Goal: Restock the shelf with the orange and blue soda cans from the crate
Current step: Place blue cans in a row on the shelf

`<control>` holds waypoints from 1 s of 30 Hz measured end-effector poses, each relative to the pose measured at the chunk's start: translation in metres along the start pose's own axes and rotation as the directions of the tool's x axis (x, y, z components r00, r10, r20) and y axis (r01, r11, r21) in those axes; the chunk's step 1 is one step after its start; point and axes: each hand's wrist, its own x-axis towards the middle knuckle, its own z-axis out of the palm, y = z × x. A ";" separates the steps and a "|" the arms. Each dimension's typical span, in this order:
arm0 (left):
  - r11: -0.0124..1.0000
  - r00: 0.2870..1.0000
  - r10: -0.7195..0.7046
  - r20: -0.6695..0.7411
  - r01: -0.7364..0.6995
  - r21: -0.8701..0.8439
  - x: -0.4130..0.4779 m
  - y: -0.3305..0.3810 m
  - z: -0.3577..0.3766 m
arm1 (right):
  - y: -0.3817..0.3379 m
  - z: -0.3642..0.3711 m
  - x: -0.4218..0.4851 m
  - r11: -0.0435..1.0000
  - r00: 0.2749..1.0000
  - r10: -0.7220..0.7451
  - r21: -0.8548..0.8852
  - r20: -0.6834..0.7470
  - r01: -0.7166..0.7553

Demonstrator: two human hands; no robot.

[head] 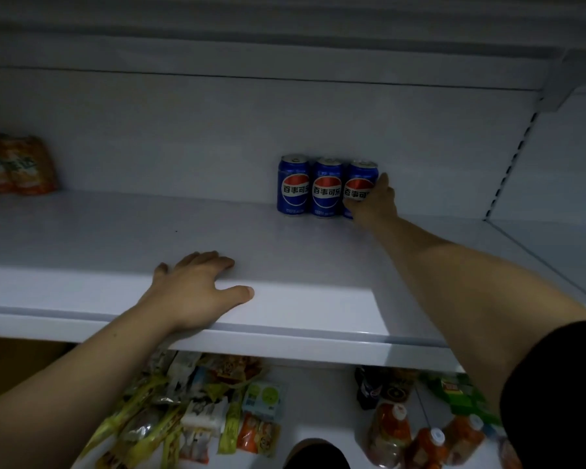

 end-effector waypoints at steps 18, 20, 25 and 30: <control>0.951 0.978 -0.202 -0.058 0.182 -0.248 -0.150 -0.083 -0.056 | -0.178 0.060 -0.202 0.821 0.742 -0.360 -0.186 0.565 0.540; 0.935 0.958 -0.278 -0.076 0.251 -0.252 -0.181 -0.103 -0.059 | -0.199 0.084 -0.230 0.783 0.688 -0.402 -0.162 0.604 0.600; 0.828 0.849 -0.522 -0.083 0.481 -0.289 -0.268 -0.157 -0.050 | -0.246 0.147 -0.312 0.659 0.467 -0.506 -0.024 0.725 0.752; 0.638 0.669 -0.742 -0.039 0.687 -0.347 -0.357 -0.208 -0.025 | -0.280 0.209 -0.402 0.505 0.204 -0.554 0.130 0.807 0.853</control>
